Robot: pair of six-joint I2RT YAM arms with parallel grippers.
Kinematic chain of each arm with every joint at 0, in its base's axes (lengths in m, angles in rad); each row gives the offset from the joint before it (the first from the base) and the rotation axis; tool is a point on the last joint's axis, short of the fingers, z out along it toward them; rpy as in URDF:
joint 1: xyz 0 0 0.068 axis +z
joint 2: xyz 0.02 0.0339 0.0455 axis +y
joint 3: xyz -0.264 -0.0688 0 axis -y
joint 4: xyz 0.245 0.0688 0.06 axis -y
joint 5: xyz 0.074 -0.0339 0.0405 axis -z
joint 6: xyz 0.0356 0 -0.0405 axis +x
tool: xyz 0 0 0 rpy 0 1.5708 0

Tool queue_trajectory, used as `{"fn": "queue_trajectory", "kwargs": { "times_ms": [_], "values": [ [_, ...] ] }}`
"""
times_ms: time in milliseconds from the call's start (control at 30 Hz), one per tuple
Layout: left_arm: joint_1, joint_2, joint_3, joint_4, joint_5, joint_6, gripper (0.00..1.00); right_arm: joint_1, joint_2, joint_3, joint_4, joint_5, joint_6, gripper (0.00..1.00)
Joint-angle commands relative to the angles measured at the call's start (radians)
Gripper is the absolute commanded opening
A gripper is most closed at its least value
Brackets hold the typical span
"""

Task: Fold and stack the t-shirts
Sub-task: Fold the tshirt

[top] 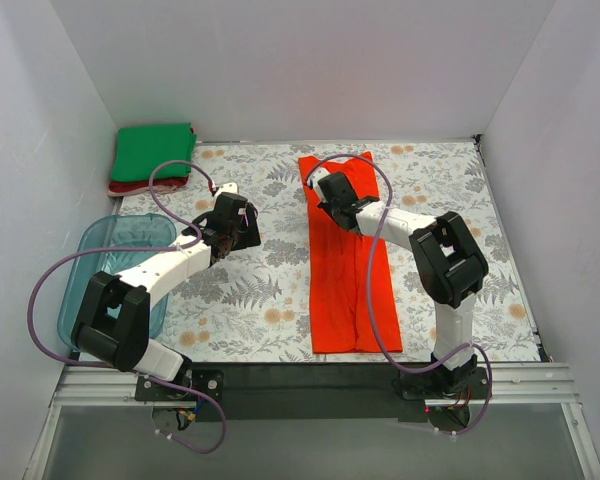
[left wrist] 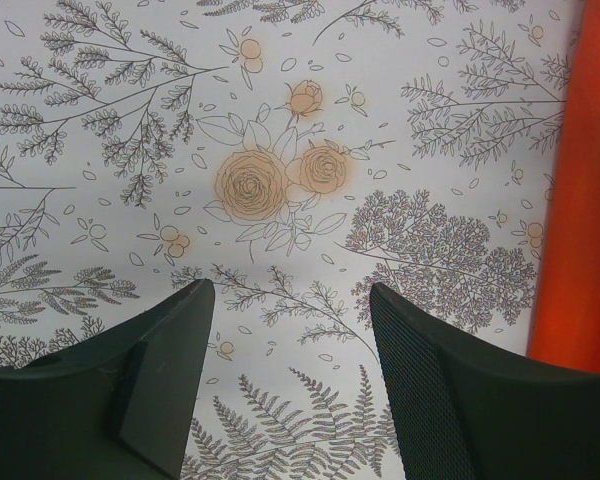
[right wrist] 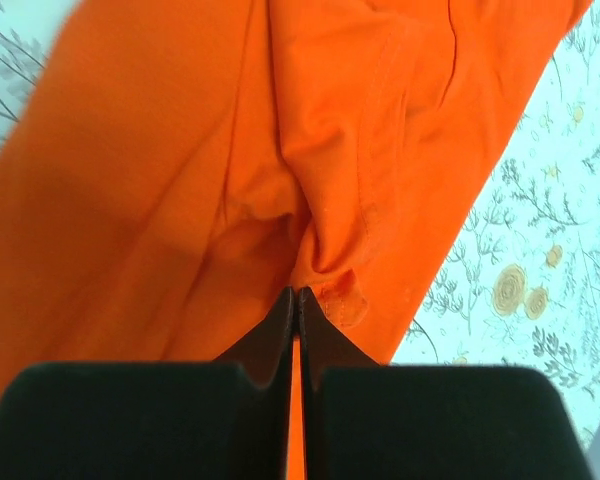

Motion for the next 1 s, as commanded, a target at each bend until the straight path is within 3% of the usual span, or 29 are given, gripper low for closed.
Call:
{"fn": "queue_trajectory", "kwargs": {
  "times_ms": [0, 433, 633, 833, 967],
  "values": [
    [0.007, -0.027, 0.002, 0.013, -0.001, 0.012, 0.63, 0.006, 0.01, 0.083, -0.028, -0.068, 0.056, 0.01],
    [0.005, -0.01, 0.007, 0.005, 0.034, 0.02, 0.63, 0.004, 0.119, 0.155, -0.095, -0.197, 0.154, 0.02],
    [0.005, -0.005, 0.008, 0.005, 0.042, 0.02, 0.63, 0.004, 0.087, 0.161, -0.107, -0.226, 0.174, 0.25],
    [0.005, -0.005, 0.029, 0.02, 0.098, -0.011, 0.64, -0.013, -0.077, 0.158, -0.12, -0.269, 0.219, 0.4],
    [0.005, 0.022, 0.078, 0.02, 0.161, -0.045, 0.65, -0.106, -0.162, 0.132, -0.12, -0.367, 0.306, 0.45]
  ]
}}
